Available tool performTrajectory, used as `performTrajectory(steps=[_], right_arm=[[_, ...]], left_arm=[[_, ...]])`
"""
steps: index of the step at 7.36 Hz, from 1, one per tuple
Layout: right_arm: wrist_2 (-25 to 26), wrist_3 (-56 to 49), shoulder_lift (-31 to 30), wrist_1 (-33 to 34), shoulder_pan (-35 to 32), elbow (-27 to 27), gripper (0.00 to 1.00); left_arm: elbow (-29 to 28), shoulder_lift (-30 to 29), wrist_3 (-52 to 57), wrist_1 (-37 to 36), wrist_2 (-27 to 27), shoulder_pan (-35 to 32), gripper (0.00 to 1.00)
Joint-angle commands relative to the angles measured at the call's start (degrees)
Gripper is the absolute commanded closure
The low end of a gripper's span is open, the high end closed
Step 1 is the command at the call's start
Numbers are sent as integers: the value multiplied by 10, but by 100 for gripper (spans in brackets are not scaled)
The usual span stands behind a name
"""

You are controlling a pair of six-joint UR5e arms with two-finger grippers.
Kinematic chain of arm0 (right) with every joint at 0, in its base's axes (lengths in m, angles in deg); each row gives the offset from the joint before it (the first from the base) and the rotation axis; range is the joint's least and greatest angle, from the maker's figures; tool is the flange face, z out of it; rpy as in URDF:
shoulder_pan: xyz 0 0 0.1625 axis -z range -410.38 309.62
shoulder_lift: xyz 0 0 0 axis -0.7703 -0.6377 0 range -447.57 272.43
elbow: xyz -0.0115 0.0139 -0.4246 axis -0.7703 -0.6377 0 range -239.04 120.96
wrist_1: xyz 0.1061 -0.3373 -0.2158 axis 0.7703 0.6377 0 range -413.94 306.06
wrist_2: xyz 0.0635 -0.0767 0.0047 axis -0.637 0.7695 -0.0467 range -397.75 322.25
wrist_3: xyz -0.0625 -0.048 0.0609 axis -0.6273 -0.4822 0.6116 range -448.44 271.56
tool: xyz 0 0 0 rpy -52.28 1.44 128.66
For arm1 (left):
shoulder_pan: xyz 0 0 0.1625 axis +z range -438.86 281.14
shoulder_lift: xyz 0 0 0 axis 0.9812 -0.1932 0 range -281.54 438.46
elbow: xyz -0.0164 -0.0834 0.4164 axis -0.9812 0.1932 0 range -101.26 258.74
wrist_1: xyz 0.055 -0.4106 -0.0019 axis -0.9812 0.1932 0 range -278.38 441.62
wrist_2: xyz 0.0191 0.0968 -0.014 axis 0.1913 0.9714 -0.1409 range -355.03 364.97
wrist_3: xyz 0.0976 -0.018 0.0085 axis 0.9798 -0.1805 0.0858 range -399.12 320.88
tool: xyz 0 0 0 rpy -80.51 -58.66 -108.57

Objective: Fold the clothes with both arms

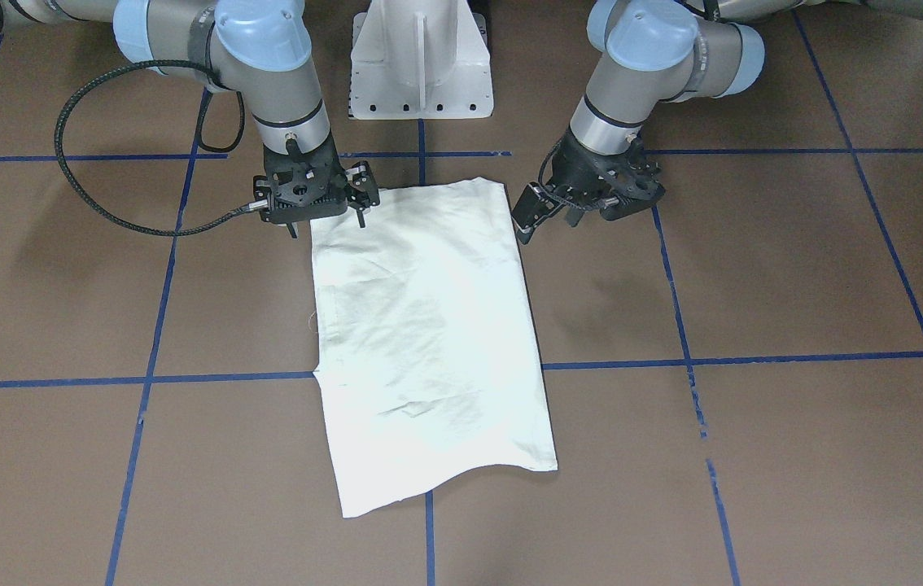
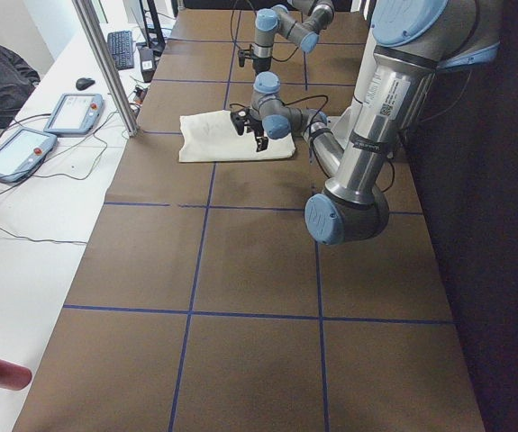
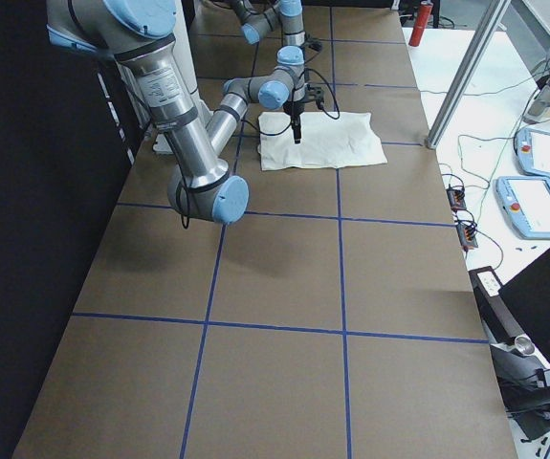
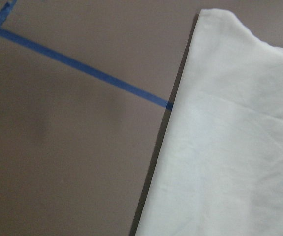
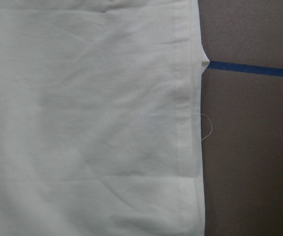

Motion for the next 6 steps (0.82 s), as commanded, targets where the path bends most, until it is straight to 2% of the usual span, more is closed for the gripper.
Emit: performTrajectory(steps=[1, 2, 4, 6], right_arm=[[-21, 37, -1, -33, 1, 6, 0], [-21, 37, 0, -33, 1, 6, 0], [-22, 37, -1, -33, 1, 5, 0], [-21, 37, -2, -33, 1, 5, 0]], left_arm=[[0, 4, -145, 6, 73, 104, 6], [-7, 1, -173, 4, 77, 133, 7], [-22, -4, -179, 0, 79, 148, 12], [-22, -4, -187, -6, 80, 149, 23]])
